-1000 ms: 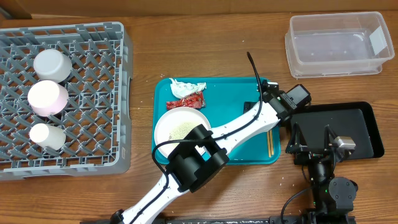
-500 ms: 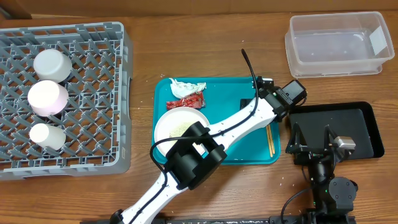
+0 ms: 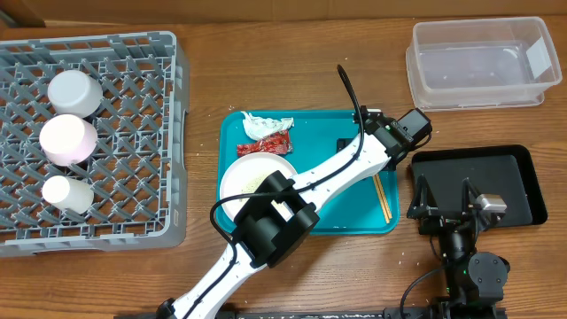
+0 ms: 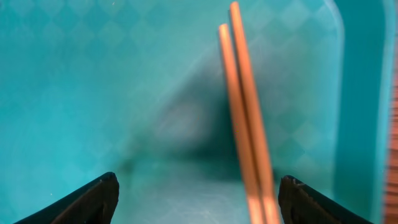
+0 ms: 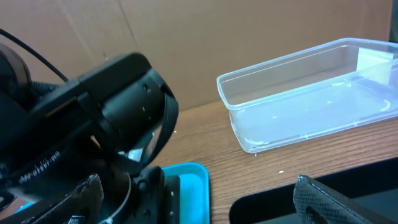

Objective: Sort waste into correct bins and load items into the dishwasher
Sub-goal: 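Lower the left gripper and pinch one wooden chopstick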

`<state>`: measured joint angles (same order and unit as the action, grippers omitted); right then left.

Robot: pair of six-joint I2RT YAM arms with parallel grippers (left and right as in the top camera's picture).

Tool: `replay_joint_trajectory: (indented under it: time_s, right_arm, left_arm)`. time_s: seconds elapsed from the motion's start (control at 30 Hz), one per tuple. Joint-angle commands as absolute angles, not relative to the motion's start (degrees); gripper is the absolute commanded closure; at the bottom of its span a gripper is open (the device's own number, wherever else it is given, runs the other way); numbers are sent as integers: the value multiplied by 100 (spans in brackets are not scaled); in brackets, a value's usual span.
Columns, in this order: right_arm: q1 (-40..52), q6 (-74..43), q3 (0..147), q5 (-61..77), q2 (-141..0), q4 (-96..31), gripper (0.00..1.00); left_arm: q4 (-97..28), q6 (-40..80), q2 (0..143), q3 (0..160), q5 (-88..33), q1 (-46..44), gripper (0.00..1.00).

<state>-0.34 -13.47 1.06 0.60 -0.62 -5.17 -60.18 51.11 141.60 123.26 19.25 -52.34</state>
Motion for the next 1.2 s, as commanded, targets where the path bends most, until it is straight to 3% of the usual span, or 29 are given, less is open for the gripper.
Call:
replay_joint_trajectory:
  time_s: [0.0, 0.17, 1.17]
  right_arm:
    - [-49, -1326, 47, 3, -16, -486, 0]
    - [-49, -1326, 47, 3, -16, -486, 0]
    - [-49, -1326, 47, 3, -16, -486, 0]
  left_arm:
    - [-6117, 5308, 14003, 12540, 1682, -5146, 19]
    - [-6375, 5522, 14005, 12536, 1544, -5085, 24]
    - [-6276, 5942, 14219, 12199, 1326, -5107, 26]
